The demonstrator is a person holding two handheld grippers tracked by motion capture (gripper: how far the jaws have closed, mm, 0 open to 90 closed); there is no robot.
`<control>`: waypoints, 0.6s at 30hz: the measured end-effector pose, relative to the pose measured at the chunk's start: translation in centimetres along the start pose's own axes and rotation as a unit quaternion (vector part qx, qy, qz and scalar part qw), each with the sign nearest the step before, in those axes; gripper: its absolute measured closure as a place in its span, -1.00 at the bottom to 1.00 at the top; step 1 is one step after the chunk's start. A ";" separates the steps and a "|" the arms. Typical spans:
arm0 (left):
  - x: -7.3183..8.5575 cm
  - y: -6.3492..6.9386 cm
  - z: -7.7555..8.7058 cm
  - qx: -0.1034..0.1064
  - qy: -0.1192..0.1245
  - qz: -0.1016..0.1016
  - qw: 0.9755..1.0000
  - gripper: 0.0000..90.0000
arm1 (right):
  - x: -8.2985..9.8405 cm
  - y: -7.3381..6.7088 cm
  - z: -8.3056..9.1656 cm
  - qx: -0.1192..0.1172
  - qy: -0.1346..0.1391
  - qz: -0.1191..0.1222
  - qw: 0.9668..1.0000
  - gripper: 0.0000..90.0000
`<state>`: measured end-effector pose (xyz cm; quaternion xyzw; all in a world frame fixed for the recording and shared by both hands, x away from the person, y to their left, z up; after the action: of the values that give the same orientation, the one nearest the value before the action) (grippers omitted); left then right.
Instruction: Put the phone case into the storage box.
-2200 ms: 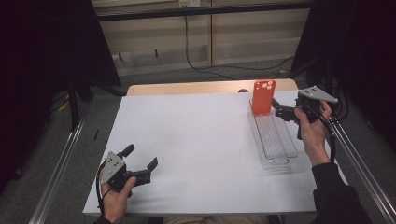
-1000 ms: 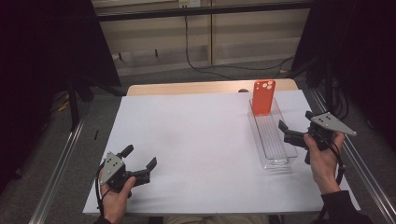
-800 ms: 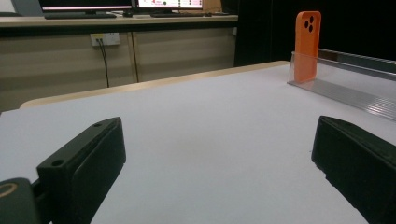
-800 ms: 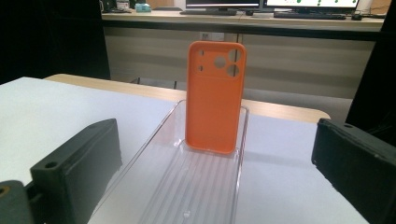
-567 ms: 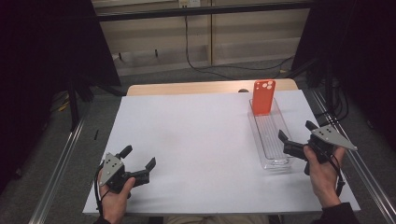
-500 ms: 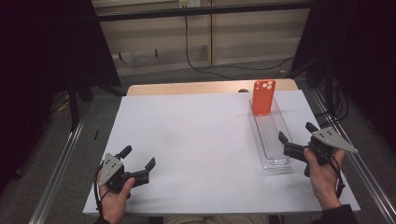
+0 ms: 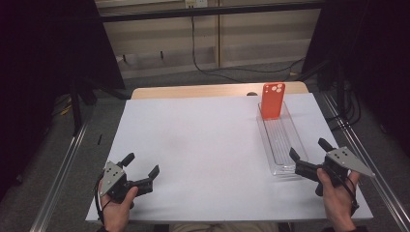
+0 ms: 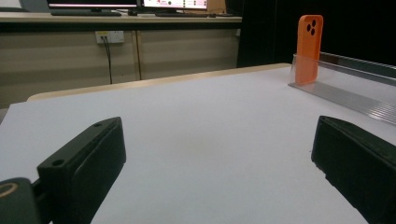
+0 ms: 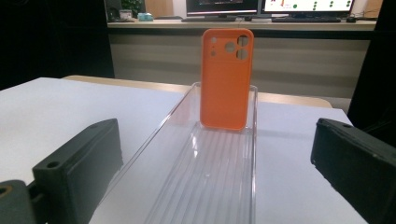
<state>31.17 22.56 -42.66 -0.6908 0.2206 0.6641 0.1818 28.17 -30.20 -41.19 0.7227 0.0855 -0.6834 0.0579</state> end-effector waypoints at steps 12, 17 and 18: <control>0.0 0.0 0.7 -0.007 -0.004 -0.003 1.000 -0.93 | 0.8 -0.7 2.5 0.000 0.006 -0.003 1.000 -0.98; 0.0 -0.3 1.0 -0.015 -0.001 0.000 1.000 -0.93 | 1.1 -0.9 3.2 -0.019 0.009 -0.005 1.000 -1.00; 0.0 -0.3 1.0 -0.016 -0.003 0.000 1.000 -0.93 | 1.1 -0.9 3.3 -0.023 0.009 -0.003 1.000 -1.00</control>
<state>30.48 23.38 -42.75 -0.6917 0.2095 0.6696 0.1714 24.83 -29.93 -42.47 0.7272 0.1040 -0.6747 0.0713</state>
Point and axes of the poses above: each handheld gripper's, and its own axes: z roughly backward along the jaws, x roughly out of its underside, y roughly to its right, the point moved 2 cm from there along -z, roughly forward along the jaws, and after that the axes turned 14 degrees about y, right-handed, at the moved point
